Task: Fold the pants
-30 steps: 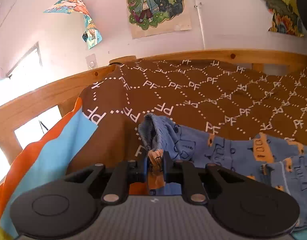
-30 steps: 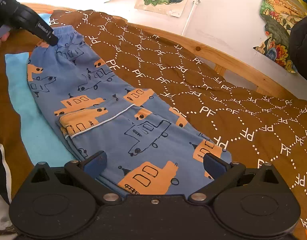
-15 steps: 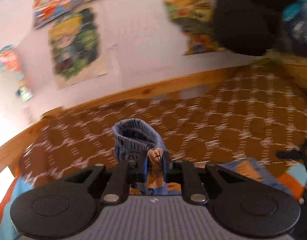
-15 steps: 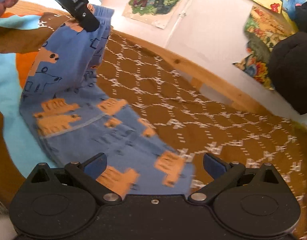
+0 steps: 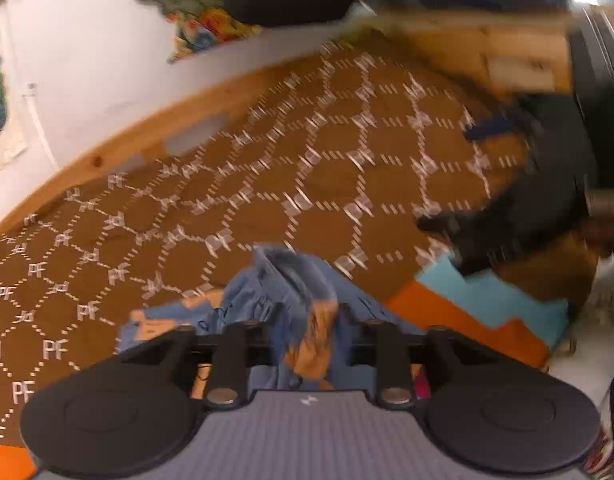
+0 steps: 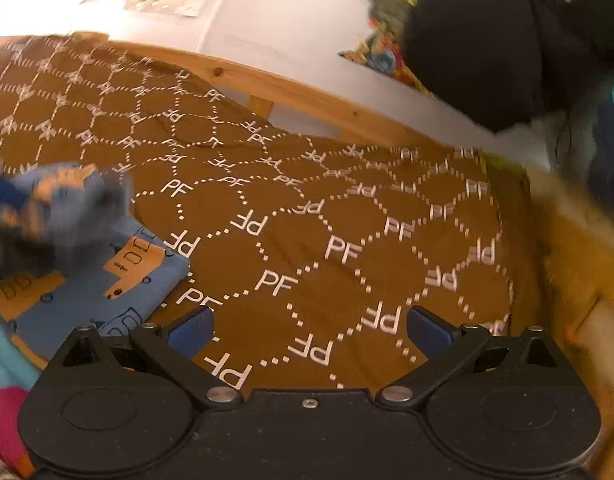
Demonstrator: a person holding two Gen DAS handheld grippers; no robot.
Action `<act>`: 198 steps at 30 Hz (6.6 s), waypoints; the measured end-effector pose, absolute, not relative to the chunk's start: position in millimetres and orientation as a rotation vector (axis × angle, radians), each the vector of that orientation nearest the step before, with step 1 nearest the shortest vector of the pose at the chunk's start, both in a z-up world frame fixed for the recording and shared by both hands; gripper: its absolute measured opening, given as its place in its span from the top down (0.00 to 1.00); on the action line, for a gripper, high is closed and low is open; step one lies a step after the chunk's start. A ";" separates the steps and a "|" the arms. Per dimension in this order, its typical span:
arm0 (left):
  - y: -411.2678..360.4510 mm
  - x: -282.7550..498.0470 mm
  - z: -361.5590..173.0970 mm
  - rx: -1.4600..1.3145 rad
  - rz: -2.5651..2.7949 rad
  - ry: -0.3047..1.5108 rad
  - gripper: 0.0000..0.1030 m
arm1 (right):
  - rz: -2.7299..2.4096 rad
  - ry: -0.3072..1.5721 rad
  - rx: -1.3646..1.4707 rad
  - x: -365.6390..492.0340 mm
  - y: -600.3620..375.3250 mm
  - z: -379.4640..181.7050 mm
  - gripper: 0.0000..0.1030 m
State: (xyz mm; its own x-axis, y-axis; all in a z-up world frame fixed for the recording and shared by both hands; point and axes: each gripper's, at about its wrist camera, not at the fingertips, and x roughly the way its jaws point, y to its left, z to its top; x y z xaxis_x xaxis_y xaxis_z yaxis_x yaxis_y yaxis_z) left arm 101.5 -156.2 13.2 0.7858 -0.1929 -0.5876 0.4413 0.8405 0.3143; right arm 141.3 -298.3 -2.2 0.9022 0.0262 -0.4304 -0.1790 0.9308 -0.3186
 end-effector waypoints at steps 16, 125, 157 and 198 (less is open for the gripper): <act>-144.3 99.0 -15.2 0.475 -0.352 0.665 0.41 | 0.570 0.572 0.152 191.5 -280.0 -11.3 0.37; -27.4 126.3 -18.4 -0.022 0.061 0.799 0.00 | 0.479 0.584 -0.327 150.1 -231.5 -20.4 0.01; -20.5 99.7 -25.7 -0.005 -0.017 0.784 0.00 | 0.317 0.597 -0.374 170.8 -243.6 -12.4 0.01; 13.4 110.4 5.1 -0.200 -0.113 0.841 0.00 | 0.467 0.629 -0.030 139.2 -275.9 -10.4 0.01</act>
